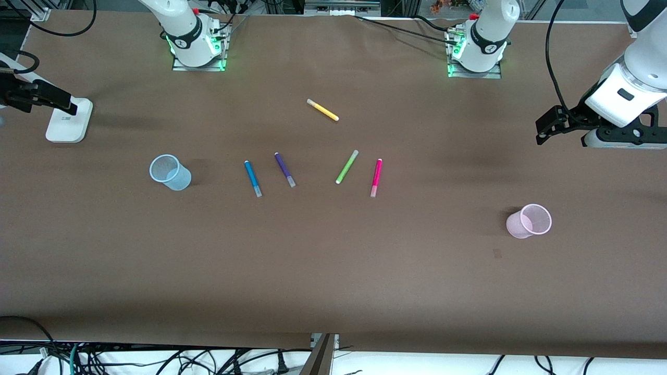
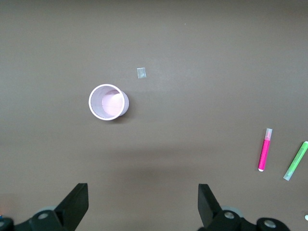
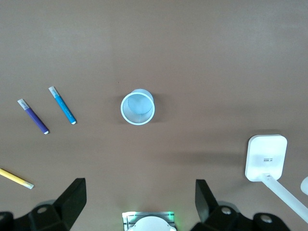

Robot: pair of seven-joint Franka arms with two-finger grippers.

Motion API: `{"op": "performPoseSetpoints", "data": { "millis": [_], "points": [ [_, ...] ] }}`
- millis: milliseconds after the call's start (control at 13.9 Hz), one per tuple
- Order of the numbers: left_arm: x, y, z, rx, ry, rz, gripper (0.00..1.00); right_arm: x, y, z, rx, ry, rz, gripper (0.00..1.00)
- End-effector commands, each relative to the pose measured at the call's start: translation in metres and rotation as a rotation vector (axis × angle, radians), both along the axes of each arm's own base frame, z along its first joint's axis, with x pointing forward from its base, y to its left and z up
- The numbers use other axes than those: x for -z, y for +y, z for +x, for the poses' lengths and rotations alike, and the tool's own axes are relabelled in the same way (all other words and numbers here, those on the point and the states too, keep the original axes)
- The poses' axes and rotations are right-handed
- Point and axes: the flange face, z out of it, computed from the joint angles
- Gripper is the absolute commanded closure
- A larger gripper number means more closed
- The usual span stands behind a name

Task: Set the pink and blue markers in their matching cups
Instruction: 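Reach the right gripper to the blue marker while the left gripper reaches the pink marker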

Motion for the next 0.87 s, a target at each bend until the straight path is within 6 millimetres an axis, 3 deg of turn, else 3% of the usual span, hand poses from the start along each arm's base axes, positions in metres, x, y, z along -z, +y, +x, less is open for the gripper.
{"op": "performPoseSetpoints", "data": {
  "millis": [0,289,433,794],
  "points": [
    [-0.008,-0.001,0.003,0.015,0.019,-0.003,0.00,-0.007,-0.003,0.002,-0.008,-0.002,-0.008,0.00],
    [-0.010,-0.004,0.002,0.019,0.024,-0.002,0.00,0.008,0.012,0.013,-0.021,0.011,-0.004,0.00],
    [-0.008,-0.017,0.000,0.038,0.044,-0.004,0.00,0.038,0.034,0.030,-0.062,0.048,-0.006,0.00],
    [0.104,-0.101,0.023,0.194,0.287,-0.007,0.00,0.159,0.124,0.070,-0.198,0.189,-0.011,0.00]
  ]
}}
